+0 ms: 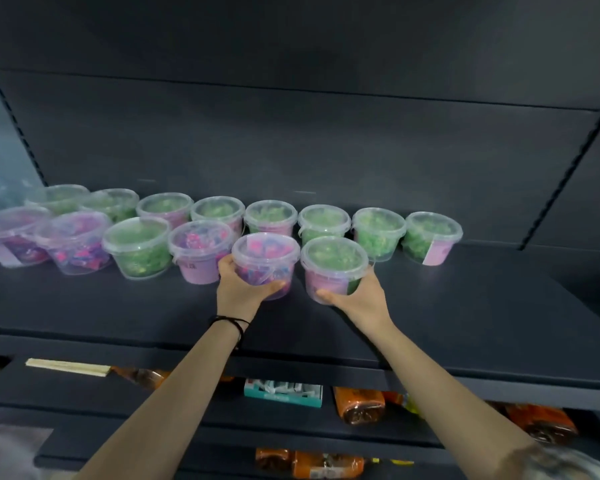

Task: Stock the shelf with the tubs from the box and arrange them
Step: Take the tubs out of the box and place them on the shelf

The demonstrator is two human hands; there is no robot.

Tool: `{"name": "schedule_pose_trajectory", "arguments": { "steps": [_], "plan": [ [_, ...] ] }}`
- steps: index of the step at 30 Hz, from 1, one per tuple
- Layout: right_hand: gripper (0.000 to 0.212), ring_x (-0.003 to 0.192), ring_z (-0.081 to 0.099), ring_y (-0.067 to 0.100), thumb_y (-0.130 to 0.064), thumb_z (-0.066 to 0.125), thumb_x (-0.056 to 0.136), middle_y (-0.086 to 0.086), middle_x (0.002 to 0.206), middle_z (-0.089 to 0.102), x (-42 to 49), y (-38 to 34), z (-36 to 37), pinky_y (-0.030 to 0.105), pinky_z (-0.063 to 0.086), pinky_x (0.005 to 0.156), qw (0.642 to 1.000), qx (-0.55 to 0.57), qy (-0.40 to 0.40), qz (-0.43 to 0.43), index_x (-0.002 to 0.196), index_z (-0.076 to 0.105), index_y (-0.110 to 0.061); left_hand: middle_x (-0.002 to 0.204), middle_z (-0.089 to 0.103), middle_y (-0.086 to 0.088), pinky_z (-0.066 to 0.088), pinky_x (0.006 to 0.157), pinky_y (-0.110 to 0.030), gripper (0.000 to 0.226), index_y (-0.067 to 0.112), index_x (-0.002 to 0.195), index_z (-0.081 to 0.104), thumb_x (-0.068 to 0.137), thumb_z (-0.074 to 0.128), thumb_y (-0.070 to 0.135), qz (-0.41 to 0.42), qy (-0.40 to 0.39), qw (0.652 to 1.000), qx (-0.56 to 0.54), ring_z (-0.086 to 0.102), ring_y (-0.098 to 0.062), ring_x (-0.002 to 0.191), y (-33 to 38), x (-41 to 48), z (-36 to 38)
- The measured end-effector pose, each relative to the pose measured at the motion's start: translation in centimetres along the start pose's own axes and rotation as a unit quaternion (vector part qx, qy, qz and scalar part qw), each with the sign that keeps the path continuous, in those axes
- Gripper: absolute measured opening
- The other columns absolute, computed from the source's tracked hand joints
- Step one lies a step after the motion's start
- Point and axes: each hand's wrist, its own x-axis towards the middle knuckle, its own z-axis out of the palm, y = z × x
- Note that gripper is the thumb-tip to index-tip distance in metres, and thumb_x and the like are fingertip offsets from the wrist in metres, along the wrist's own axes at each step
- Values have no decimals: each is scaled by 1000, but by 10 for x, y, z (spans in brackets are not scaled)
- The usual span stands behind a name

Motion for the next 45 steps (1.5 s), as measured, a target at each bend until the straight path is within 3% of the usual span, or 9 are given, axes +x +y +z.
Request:
{"name": "schedule_pose_trajectory", "arguments": {
  "steps": [9, 16, 21, 26, 30, 34, 38, 40, 45],
  "plan": [
    [102, 118, 55, 23, -57, 83, 56, 1, 129, 57, 21, -3, 8, 35, 47, 96, 993, -98, -12, 62, 139, 36, -21, 123, 49, 6, 35, 92, -21, 87, 14, 135, 41, 61, 87, 15, 15, -10, 998, 55, 44, -8, 111, -3, 22, 3],
    [78, 123, 52, 19, -33, 83, 72, 4, 133, 56, -17, -6, -9, 21, 38, 93, 996, -75, 32, 35, 135, 45, -12, 119, 53, 6, 39, 93, -27, 66, 14, 129, 50, 70, 80, 21, 48, -44, 995, 79, 50, -14, 111, -7, 4, -17],
    [76, 120, 52, 17, -28, 81, 75, 4, 128, 57, -58, -8, -31, 26, 41, 98, 993, -51, 100, 45, 139, 43, -15, 121, 54, 3, 43, 95, -34, 53, 18, 121, 53, 76, 76, 33, 61, -37, 994, 81, 52, -16, 112, -3, -18, -36],
    [71, 113, 52, 11, -29, 80, 77, -4, 120, 55, -114, -7, -75, 29, 44, 99, 988, -21, 144, 56, 138, 44, -19, 115, 58, 4, 42, 90, -27, 41, 21, 114, 56, 80, 73, 33, 130, -89, 986, 51, 54, -13, 106, 17, -66, -20],
    [60, 100, 60, 12, -28, 79, 77, -2, 108, 61, -169, 17, -134, 33, 50, 93, 977, -53, 196, 72, 129, 51, -18, 102, 63, 6, 41, 77, -16, 30, 27, 106, 57, 80, 72, 32, 173, -184, 966, 54, 59, -10, 94, 33, -127, 34],
    [58, 97, 62, 17, -28, 79, 77, -2, 101, 62, -226, 66, -207, 39, 52, 91, 962, -84, 234, 116, 127, 52, -15, 99, 64, 6, 51, 83, -28, 27, 29, 103, 57, 80, 71, 33, 190, -291, 935, 73, 60, -11, 92, 33, -196, 111],
    [59, 99, 59, 14, -30, 78, 79, 0, 108, 61, -285, 131, -278, 24, 48, 84, 944, -111, 255, 178, 129, 50, -14, 101, 63, 5, 52, 82, -33, 32, 21, 107, 59, 81, 71, 34, 198, -355, 907, 110, 60, -14, 93, 14, -270, 198],
    [60, 97, 59, 11, -30, 78, 78, -1, 108, 61, -312, 168, -310, 17, 46, 81, 937, -126, 249, 209, 129, 51, -14, 105, 60, 6, 51, 81, -32, 35, 21, 111, 58, 82, 69, 39, 169, -391, 894, 143, 58, -14, 97, -3, -307, 239],
    [49, 96, 60, 12, -26, 78, 79, -2, 106, 64, -361, 261, -371, 23, 44, 81, 928, -147, 196, 282, 121, 55, -16, 113, 58, 6, 50, 84, -39, 42, 26, 117, 55, 82, 65, 45, 77, -445, 866, 214, 56, -15, 103, -53, -392, 327]
  ]
}}
